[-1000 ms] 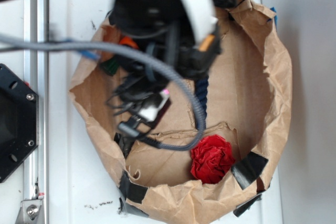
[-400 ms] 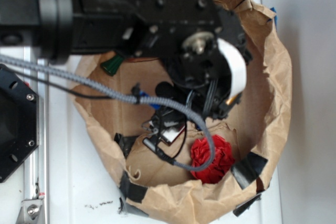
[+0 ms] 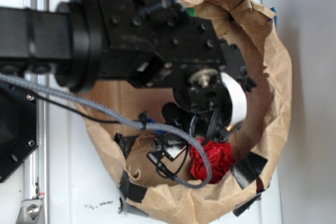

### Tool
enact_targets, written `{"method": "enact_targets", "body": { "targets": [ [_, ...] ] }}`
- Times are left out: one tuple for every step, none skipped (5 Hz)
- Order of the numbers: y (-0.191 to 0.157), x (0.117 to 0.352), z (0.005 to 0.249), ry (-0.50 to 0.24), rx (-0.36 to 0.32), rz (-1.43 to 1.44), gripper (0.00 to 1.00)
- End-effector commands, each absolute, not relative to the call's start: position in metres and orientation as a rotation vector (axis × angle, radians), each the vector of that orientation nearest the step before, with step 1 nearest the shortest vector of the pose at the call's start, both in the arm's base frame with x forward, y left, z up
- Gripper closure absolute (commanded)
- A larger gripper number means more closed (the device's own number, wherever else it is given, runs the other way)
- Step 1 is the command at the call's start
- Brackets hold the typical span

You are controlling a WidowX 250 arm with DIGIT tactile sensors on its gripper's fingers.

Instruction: Grab the red paper.

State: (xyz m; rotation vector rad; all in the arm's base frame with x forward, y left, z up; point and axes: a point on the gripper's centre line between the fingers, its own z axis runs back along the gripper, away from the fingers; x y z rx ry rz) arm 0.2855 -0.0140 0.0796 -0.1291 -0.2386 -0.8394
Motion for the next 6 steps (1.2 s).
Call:
{"method": "enact_targets", "body": {
  "targets": [
    [-0.025, 0.293, 0.071, -0.381, -0.131, -0.945, 0.00],
    [-0.032, 0.292, 0.070, -0.409, -0.098, -0.991, 0.00],
    [-0.032, 0.296, 0.073, -0.435, -0.099, -1.007, 0.00],
    [-0.038, 0.300, 0.079, -0.462, -0.117, -1.047, 0.00],
    [-0.040, 0.308, 0.088, -0.476, -0.106, -1.066, 0.00],
    [-0.037, 0.322, 0.091, -0.501, -0.130, -1.078, 0.00]
  ]
}}
